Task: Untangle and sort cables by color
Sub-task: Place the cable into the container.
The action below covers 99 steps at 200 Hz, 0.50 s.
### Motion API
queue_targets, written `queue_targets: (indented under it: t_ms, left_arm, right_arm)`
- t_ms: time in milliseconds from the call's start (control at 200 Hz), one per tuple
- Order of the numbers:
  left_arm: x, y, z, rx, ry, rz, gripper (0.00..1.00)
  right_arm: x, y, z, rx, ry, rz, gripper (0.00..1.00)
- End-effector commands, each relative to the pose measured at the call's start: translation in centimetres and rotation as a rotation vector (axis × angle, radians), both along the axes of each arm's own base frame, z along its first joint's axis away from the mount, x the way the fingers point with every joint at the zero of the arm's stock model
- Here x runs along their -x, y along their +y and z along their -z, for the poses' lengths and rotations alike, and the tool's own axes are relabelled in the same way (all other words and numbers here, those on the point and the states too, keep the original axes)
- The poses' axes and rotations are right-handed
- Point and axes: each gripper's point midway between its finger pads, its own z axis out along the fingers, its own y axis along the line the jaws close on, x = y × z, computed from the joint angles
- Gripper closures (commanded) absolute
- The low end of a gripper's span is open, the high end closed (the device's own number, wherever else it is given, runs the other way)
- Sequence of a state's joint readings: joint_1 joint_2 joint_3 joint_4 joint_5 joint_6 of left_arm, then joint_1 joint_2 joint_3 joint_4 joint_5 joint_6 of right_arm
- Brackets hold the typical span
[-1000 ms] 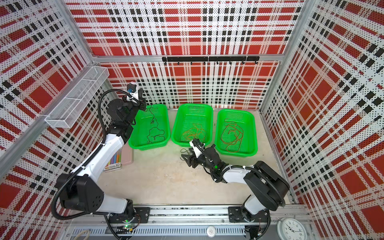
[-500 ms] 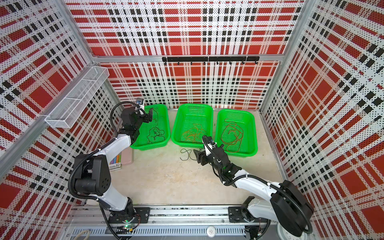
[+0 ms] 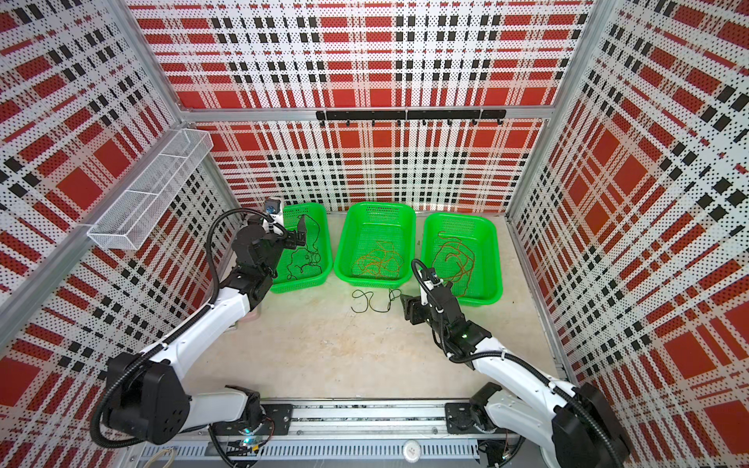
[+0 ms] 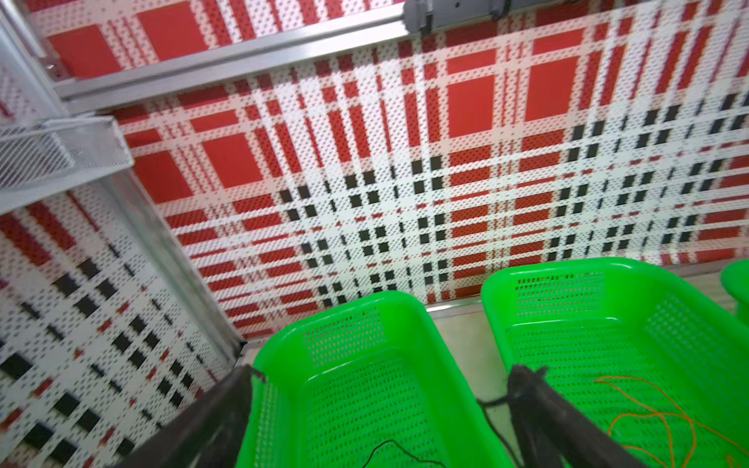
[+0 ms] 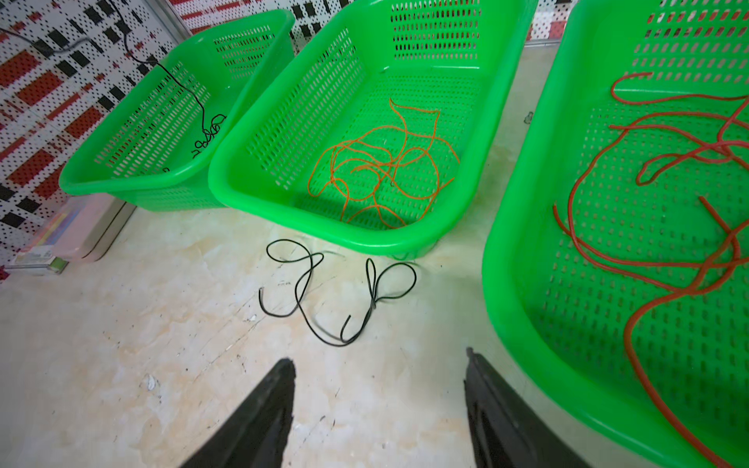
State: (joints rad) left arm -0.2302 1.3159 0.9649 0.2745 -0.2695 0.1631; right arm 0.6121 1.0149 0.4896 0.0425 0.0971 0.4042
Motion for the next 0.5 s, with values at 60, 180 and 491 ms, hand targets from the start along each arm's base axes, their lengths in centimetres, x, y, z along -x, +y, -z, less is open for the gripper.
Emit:
queue_targets:
  t_ms: [60, 180, 491]
  left_arm:
    - [-1.8, 7.4, 4.5, 0.143, 0.160, -0.187, 0.03]
    - [-3.9, 9.3, 6.0, 0.140, 0.236, -0.216, 0.03]
    - [-5.4, 7.7, 12.3, 0.154, 0.549, -0.131, 0.02]
  right_arm:
    - [0.8, 0.3, 0.0, -0.017, 0.017, -0.038, 0.32]
    - [1.0, 0.8, -0.3, -0.023, 0.022, -0.069, 0.32]
    - [1.3, 1.1, 0.5, -0.023, 0.046, -0.091, 0.30]
